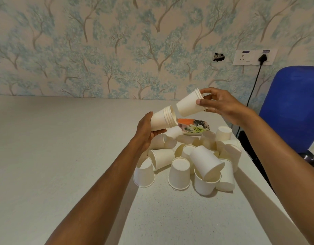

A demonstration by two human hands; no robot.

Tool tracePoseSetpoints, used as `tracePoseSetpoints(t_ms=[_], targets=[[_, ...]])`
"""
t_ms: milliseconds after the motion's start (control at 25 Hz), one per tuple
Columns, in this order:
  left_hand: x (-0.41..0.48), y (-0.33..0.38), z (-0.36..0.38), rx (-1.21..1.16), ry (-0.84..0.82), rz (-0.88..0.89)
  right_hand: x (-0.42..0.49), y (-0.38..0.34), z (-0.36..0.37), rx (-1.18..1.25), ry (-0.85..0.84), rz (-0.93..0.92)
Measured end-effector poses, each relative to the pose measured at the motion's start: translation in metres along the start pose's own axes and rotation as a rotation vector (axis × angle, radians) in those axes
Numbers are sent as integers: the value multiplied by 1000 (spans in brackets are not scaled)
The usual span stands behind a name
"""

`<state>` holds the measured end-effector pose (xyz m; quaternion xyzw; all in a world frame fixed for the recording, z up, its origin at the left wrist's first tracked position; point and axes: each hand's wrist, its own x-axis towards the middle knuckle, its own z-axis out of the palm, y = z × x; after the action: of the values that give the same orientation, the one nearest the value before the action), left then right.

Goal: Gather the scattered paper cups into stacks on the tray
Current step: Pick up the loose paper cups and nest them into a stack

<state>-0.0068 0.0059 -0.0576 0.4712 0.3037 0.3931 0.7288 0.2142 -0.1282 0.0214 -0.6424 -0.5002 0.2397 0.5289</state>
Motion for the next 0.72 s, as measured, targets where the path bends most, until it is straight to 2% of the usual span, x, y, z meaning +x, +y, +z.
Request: tracePoseSetpoints(t_ms=[720], targets=[[-37, -8, 29, 41, -75, -35, -54, 13, 49, -96, -27, 11]])
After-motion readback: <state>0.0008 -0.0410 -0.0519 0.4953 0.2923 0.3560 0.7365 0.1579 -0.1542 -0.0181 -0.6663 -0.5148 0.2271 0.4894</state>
